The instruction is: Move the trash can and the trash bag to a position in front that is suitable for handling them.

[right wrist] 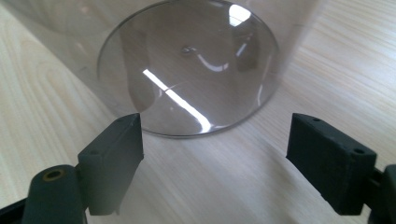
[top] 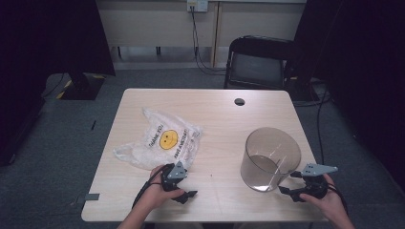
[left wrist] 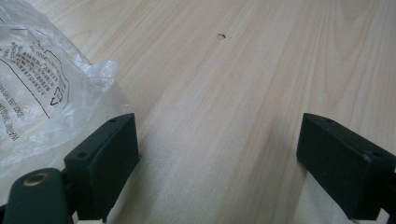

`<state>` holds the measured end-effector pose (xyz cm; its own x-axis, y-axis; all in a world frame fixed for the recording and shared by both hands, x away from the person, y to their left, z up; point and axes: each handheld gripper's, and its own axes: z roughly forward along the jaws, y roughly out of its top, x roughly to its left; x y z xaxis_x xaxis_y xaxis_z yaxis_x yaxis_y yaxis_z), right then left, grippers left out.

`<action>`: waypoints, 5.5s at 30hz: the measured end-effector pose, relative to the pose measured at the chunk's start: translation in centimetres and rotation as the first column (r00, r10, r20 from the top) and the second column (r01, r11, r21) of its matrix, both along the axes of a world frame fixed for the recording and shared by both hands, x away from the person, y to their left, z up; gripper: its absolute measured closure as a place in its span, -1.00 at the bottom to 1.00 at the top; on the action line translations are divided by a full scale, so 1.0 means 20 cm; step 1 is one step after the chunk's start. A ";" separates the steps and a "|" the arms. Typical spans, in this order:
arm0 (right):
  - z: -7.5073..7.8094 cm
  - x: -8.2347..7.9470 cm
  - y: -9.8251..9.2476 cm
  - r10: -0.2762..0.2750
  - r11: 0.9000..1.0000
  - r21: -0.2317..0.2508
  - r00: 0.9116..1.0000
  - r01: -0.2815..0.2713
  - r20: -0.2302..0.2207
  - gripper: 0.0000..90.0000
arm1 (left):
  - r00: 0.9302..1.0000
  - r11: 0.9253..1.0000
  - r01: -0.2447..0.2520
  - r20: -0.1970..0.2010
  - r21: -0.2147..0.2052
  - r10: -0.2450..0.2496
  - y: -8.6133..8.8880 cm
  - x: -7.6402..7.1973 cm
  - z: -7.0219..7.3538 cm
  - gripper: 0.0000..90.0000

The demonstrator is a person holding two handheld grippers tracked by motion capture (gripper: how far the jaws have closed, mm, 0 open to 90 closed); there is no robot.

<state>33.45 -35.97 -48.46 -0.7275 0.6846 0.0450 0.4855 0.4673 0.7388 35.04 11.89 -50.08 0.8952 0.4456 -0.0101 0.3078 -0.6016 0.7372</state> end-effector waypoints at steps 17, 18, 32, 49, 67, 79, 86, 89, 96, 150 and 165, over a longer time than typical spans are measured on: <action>0.02 0.00 0.06 0.055 0.998 0.007 0.998 -0.055 -0.020 -0.66 | 1.000 1.000 0.000 0.000 0.000 0.000 0.00 0.00 0.00 -0.73; 0.02 0.00 0.06 0.055 0.998 0.007 0.998 -0.055 -0.021 -0.66 | 1.000 1.000 0.000 0.000 0.000 0.000 0.00 0.00 0.00 -0.73; 0.04 0.03 0.10 0.060 0.998 -0.010 0.998 -0.060 -0.028 -0.67 | 1.000 1.000 0.000 0.001 0.000 0.000 0.00 0.00 0.00 -0.73; 0.05 0.09 0.16 0.068 0.997 -0.022 0.997 -0.068 -0.029 -0.67 | 1.000 1.000 0.000 0.000 0.000 0.000 0.00 0.00 0.00 -0.73; 0.05 0.16 0.24 0.071 0.997 -0.029 0.997 -0.072 -0.020 -0.67 | 1.000 1.000 0.000 0.000 0.000 0.000 0.00 0.00 0.00 -0.73; 0.04 0.20 0.30 0.069 0.997 -0.032 0.997 -0.070 -0.028 -0.68 | 1.000 1.000 0.000 0.000 0.000 0.000 0.00 0.00 0.00 -0.73; 0.04 0.23 0.33 0.068 0.997 -0.027 0.997 -0.069 -0.031 -0.68 | 1.000 1.000 0.000 0.000 0.000 0.000 0.00 0.00 0.00 -0.73; 0.03 0.25 0.35 0.069 0.997 -0.020 0.997 -0.070 -0.032 -0.68 | 1.000 1.000 0.000 0.000 0.000 0.000 0.00 0.00 0.00 -0.73; 0.02 0.28 0.40 0.069 0.997 -0.013 0.997 -0.070 -0.032 -0.68 | 1.000 1.000 0.000 0.000 0.000 0.000 0.00 0.00 0.00 -0.73; -0.04 0.46 0.65 0.082 0.997 0.013 0.996 -0.082 -0.040 -0.68 | 1.000 1.000 -0.002 0.000 -0.002 0.002 0.00 0.00 0.00 -0.73; -0.04 0.31 0.42 0.041 0.997 -0.058 0.998 -0.044 -0.046 -0.66 | 1.000 1.000 -0.002 0.000 -0.003 0.002 0.00 0.00 0.00 -0.73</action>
